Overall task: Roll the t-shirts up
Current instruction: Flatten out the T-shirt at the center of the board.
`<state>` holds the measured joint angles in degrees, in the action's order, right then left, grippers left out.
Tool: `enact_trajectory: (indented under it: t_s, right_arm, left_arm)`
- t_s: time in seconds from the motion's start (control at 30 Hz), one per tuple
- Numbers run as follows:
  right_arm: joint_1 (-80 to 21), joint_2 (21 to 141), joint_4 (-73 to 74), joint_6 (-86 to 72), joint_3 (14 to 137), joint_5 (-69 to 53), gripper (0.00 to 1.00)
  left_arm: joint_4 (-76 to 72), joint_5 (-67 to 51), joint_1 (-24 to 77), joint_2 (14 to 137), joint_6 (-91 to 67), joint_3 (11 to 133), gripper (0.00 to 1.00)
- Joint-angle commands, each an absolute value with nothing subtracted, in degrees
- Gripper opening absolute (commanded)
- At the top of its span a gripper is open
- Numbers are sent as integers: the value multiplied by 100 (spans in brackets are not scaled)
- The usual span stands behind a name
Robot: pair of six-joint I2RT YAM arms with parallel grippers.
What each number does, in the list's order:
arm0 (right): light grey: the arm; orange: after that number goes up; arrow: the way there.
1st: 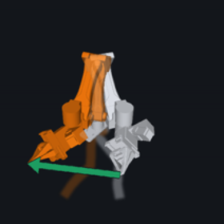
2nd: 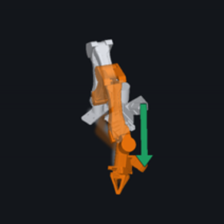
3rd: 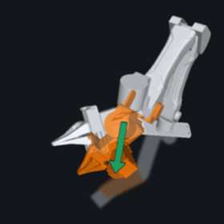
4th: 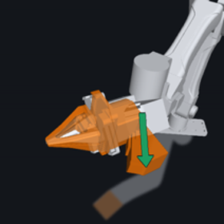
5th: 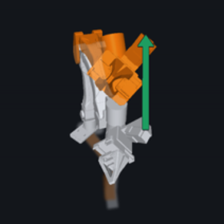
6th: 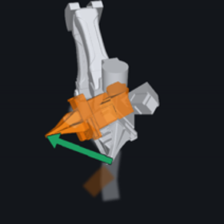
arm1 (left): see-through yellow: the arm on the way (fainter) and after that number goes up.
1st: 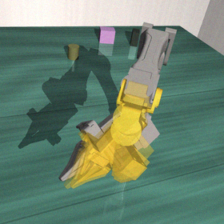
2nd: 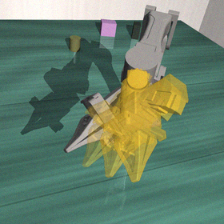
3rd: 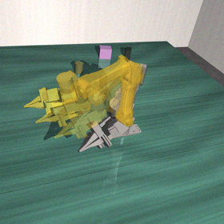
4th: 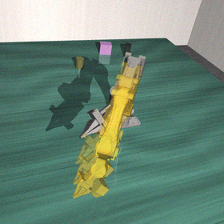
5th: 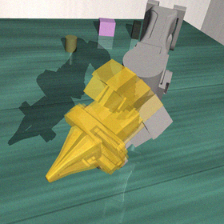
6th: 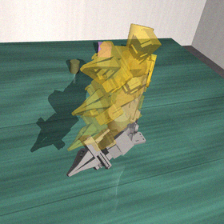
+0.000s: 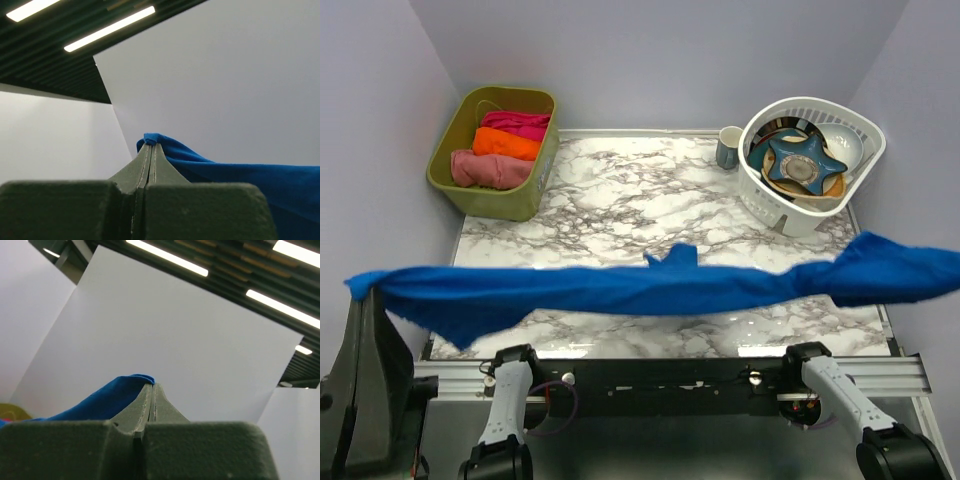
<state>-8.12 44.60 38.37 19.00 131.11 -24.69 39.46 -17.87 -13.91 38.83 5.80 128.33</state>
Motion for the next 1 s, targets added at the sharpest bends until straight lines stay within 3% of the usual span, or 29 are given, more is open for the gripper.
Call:
enact_trajectory:
  t_s: [0.0,0.27,0.47,0.6,0.73,0.83,0.97]
  right_arm:
    - [-747,4526,3991,2100,13490,-1951,1]
    - [-712,5106,3095,2109,13555,-1854,1]
    - [-721,5212,2312,2074,11737,-2574,1]
    - [-712,4984,1821,2030,9096,-2961,1]
    - [-729,5220,1574,2004,7327,-3173,1]
    - [-834,5817,1416,2380,6577,-3112,1]
    - [-984,7108,1231,3346,6616,-2909,0]
  left_arm:
    - [3929,-1459,-1397,4086,764,13270,0]
    - [3972,-1010,-1178,4737,1203,13545,0]
    - [4016,-2684,-1186,4211,2091,10964,0]
    - [4647,-3462,-1195,3789,2670,8709,0]
    - [4685,-3647,-1195,3788,3259,6841,0]
    - [4010,-3577,-1169,4086,3445,5549,0]
    - [2351,-3025,-932,4964,3270,4519,0]
